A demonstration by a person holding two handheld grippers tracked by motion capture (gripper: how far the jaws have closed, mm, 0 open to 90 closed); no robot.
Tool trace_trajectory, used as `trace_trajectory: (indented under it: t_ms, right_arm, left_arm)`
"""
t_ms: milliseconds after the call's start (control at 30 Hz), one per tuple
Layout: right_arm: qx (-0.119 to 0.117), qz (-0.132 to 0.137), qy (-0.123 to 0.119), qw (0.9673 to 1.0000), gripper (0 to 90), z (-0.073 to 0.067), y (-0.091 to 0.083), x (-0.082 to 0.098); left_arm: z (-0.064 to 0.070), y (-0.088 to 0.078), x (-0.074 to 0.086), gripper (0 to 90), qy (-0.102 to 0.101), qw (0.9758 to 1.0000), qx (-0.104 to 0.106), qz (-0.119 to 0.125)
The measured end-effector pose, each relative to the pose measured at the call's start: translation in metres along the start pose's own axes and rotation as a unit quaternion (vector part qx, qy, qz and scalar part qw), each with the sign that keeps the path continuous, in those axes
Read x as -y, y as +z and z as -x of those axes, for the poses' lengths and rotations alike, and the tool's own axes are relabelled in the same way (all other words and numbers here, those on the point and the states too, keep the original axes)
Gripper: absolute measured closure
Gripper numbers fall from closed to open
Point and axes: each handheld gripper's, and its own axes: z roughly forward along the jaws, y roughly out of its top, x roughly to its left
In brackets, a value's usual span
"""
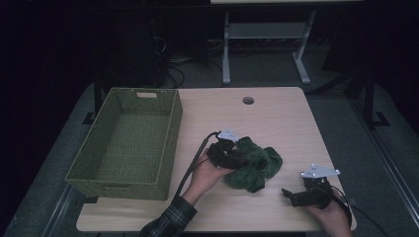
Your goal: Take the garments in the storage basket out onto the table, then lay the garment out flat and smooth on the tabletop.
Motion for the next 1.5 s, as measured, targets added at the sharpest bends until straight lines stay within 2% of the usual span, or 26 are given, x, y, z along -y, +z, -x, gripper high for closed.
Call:
trace_trajectory:
  t_ms: [133, 233, 367, 467, 500, 600, 633, 767, 933, 967, 1167, 1233, 1333, 1500]
  right_arm:
    - [0.002, 0.000, 0.002, 1.0000, 1.9, -0.001, 0.000, 0.000]
    - [0.001, -0.006, 0.002, 1.0000, 7.3, -0.002, -0.002, -0.002]
    - [-0.007, -0.011, 0.002, 0.9999, 12.1, -0.006, -0.004, -0.004]
    - [-0.016, -0.003, 0.003, 0.9999, 13.4, -0.010, -0.007, -0.006]
    - [-0.021, 0.000, 0.000, 0.9998, 13.7, -0.011, -0.007, -0.007]
    - [-0.037, 0.003, 0.003, 0.9993, 14.2, -0.018, -0.007, -0.009]
    - [-0.042, 0.004, 0.001, 0.9991, 14.6, -0.020, -0.007, -0.010]
    - [-0.069, 0.012, -0.004, 0.9975, 19.2, -0.028, -0.007, -0.014]
    - [-0.099, 0.018, -0.012, 0.9948, 26.6, -0.041, -0.002, -0.021]
    - [-0.103, 0.018, -0.015, 0.9944, 28.3, -0.043, -0.001, -0.022]
    - [-0.132, 0.021, -0.020, 0.9908, 35.9, -0.060, 0.008, -0.033]
    - [-0.138, 0.022, -0.018, 0.9900, 37.4, -0.062, 0.012, -0.037]
    - [-0.138, 0.015, -0.011, 0.9903, 38.3, -0.064, 0.018, -0.040]
    - [-0.136, 0.006, -0.003, 0.9906, 45.1, -0.063, 0.027, -0.042]
  left_arm:
    - [0.016, -0.010, 0.009, 57.9, 0.015, 0.9998, 0.011, 0.001]
    - [0.024, -0.012, 0.016, 61.1, 0.018, 0.9996, 0.021, -0.001]
    - [0.031, -0.008, 0.026, 62.7, 0.019, 0.9993, 0.031, -0.006]
    - [0.036, -0.004, 0.033, 62.4, 0.025, 0.9990, 0.033, -0.016]
    - [0.037, -0.002, 0.036, 61.8, 0.021, 0.9991, 0.033, -0.016]
    - [0.036, 0.006, 0.040, 58.9, 0.031, 0.9988, 0.021, -0.032]
    - [0.036, 0.008, 0.041, 58.0, 0.028, 0.9989, 0.020, -0.033]
    - [0.030, 0.017, 0.046, 52.9, 0.042, 0.9980, -0.004, -0.048]
    - [0.021, 0.024, 0.051, 51.2, 0.034, 0.9982, -0.010, -0.049]
    - [0.019, 0.023, 0.051, 51.6, 0.041, 0.9975, -0.011, -0.055]
    - [0.015, 0.026, 0.052, 61.4, 0.033, 0.9981, -0.016, -0.050]
    - [0.011, 0.025, 0.053, 67.6, 0.030, 0.9982, -0.013, -0.051]
    - [0.009, 0.026, 0.053, 73.8, 0.024, 0.9984, -0.009, -0.050]
    - [0.008, 0.026, 0.053, 76.6, 0.025, 0.9983, -0.010, -0.052]
